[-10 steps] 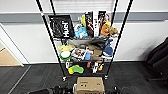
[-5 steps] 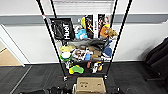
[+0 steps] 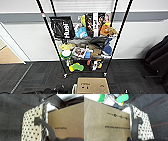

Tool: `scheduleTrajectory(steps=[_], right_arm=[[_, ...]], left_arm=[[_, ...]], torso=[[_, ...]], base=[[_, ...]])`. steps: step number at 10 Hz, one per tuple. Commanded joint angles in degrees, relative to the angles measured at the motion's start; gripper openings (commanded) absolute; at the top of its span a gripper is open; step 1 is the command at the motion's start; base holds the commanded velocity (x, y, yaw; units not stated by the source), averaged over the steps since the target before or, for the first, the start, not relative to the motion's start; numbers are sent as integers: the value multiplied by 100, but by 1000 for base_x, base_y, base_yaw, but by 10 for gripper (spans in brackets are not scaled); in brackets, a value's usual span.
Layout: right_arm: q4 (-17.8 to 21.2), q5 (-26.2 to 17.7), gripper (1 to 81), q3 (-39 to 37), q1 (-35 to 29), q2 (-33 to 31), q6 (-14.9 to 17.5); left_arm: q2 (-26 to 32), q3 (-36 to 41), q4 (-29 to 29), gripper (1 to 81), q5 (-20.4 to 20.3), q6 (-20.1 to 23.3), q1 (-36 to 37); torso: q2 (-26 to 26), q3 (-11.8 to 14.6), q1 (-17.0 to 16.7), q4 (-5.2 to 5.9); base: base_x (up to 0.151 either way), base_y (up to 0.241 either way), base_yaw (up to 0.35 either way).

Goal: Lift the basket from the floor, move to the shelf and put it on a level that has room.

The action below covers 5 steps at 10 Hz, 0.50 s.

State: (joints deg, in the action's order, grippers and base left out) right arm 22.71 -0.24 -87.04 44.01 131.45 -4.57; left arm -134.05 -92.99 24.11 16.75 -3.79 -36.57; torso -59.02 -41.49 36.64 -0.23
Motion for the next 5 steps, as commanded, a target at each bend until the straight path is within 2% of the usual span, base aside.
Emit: scheduleTrajectory(steps=[1,5], right_arm=[[84,-2,10,417,-537,-486,-26],[76,-2,10,733,-405,-731,-17]], left_arm=[[598,580,138,10,144,19,726],[1036,1019,138,10,144,36,699]], torso=[[562,440,-365,0],[1305,942,-855,0]], base=[[0,0,0],[0,0,0]])
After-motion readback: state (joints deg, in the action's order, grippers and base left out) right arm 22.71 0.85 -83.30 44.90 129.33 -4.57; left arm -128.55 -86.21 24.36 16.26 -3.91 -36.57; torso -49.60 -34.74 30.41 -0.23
